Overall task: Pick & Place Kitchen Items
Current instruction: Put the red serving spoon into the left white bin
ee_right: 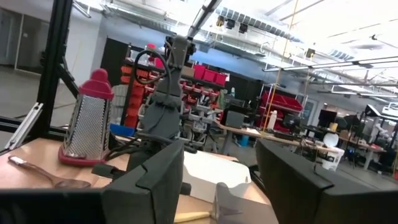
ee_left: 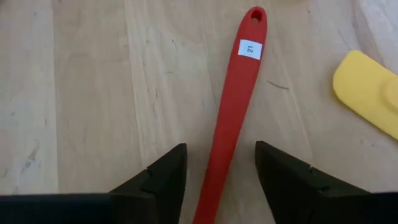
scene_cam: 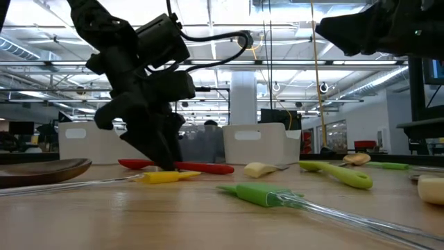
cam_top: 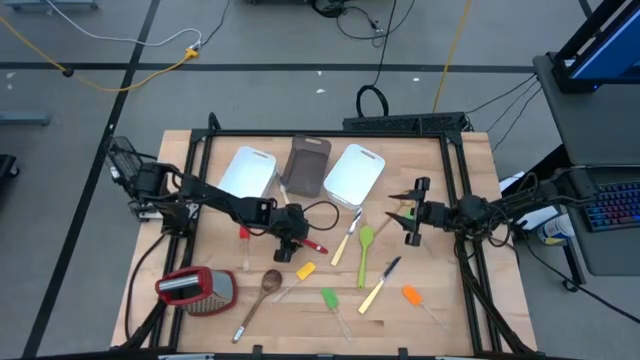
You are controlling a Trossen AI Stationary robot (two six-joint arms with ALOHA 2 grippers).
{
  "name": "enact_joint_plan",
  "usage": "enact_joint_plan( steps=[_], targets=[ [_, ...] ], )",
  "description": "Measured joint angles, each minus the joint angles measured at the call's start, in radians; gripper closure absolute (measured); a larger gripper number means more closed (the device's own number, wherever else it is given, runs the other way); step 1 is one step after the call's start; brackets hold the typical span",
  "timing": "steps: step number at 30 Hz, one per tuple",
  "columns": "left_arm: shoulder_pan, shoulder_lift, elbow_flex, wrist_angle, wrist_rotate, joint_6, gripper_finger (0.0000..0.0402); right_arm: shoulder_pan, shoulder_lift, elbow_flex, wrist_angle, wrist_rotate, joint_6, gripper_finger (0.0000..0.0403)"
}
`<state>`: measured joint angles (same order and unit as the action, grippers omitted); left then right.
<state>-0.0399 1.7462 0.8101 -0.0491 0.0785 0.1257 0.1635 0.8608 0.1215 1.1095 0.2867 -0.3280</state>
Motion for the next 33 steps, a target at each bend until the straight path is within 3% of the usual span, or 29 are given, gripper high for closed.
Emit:
enact_joint_plan(
  steps=[10,16,21,33],
  targets=[
    [-0.001,-0.010,-0.001,-0.001,0.002,-0.007,0.0381,-0.001,0.000,0.000,-0.003,0.000,0.001,0.0209],
    [-0.021,-0.023,-0.002,0.013,-0.035,-0.035,0.0370,-0.001,0.000,0.000,-0.003,0.000,0.001,0.0209],
    [-0.040,-0.066,0.019,0.018,-0.058,-0.058,0.0385,-0.001,0.000,0.001,-0.003,0.000,0.001,0.0209],
    [-0.041,-0.273,0.027,-0.035,-0.078,-0.113,0.0385,-0.001,0.000,0.001,-0.004,0.000,0.001,0.0209]
  ],
)
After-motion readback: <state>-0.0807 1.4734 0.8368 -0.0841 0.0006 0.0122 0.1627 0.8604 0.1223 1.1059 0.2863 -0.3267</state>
